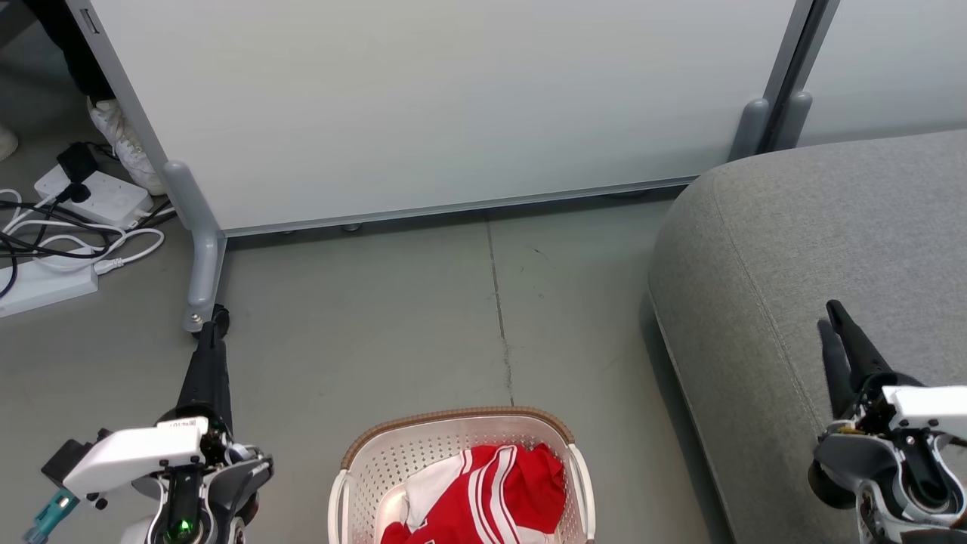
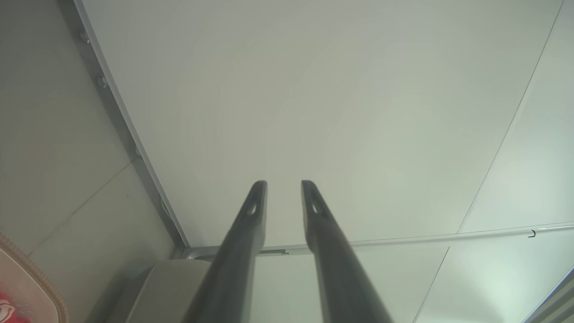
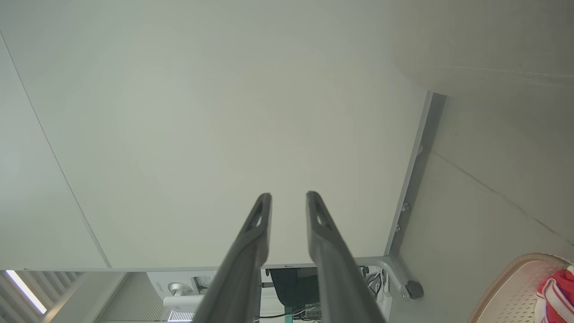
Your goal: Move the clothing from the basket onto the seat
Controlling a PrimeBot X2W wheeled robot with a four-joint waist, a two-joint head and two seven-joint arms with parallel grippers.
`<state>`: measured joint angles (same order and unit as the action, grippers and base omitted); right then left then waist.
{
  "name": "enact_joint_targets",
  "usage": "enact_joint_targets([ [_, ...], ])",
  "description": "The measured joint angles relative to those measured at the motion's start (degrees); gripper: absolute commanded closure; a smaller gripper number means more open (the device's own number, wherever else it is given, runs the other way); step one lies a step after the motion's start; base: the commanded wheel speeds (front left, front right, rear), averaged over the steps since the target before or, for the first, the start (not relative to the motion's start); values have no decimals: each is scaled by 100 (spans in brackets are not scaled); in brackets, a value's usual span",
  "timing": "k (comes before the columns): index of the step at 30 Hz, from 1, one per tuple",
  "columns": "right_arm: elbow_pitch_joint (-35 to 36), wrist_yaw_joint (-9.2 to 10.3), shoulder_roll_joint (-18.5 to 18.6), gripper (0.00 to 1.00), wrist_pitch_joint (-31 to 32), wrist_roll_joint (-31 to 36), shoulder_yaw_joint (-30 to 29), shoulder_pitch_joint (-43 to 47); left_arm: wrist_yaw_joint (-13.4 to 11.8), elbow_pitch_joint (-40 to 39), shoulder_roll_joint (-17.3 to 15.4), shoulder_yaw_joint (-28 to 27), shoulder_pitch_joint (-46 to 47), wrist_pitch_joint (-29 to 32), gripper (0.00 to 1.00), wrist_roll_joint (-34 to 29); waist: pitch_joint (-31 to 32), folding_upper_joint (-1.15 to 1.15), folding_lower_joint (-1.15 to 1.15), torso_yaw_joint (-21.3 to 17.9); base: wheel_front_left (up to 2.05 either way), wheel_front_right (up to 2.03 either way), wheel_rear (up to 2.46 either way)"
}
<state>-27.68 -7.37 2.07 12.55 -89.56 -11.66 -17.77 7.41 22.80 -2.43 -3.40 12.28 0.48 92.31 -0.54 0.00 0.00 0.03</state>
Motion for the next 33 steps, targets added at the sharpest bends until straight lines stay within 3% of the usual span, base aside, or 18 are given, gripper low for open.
enact_joint_targets([
  [8, 129, 13, -13, 0, -267, 52, 176, 114, -2, -96, 5, 44, -86, -76, 0, -43, 7, 0, 0, 9, 0, 0, 0],
  [10, 314, 13, 3, 0, -615, 900, 324, 187, -2, -268, -102, 212, -126, -350, 0, -599, 15, 0, 0, 34, 0, 0, 0],
  [33, 1100, 12, 56, 0, -1229, 4289, 816, 194, -102, -759, -268, 386, -132, -700, 0, -3611, 29, 0, 0, 72, 0, 0, 0],
])
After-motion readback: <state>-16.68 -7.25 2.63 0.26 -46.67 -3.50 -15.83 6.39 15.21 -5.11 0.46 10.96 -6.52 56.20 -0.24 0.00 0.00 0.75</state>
